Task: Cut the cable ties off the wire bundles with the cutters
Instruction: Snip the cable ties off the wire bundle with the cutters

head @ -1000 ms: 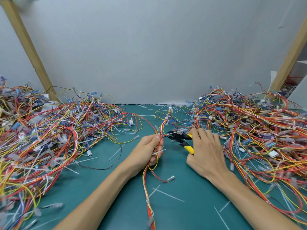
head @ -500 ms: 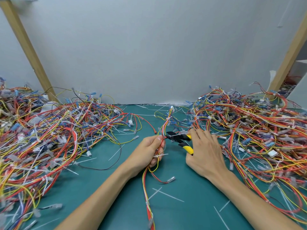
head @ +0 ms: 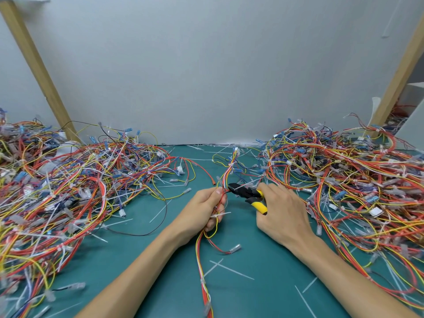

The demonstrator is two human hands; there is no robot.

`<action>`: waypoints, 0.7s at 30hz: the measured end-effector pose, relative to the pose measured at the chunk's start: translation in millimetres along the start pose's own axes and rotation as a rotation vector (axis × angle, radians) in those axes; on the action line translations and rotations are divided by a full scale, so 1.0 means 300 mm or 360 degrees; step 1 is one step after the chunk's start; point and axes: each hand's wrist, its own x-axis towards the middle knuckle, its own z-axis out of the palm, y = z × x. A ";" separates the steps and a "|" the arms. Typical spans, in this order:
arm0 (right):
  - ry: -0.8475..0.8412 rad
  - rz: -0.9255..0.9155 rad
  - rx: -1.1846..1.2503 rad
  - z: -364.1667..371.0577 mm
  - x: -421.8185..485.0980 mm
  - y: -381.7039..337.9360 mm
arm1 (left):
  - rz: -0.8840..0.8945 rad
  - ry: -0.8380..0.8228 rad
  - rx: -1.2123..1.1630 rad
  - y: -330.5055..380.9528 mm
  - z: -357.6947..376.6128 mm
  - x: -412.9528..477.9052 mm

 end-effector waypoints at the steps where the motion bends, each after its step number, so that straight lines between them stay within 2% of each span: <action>1: 0.0015 -0.0005 -0.0004 0.001 0.001 0.001 | 0.0002 0.0002 0.0001 0.000 -0.001 0.001; 8: 0.0064 -0.0051 0.0088 0.009 0.002 0.006 | -0.0020 -0.0009 -0.0041 0.006 -0.006 -0.004; 15: 0.0220 -0.0045 0.0082 0.000 0.004 0.003 | -0.0029 -0.0051 -0.0068 0.015 0.001 -0.011; 21: 0.0297 0.0013 0.0066 -0.002 0.001 0.009 | -0.0172 -0.0172 -0.0642 0.006 0.057 -0.020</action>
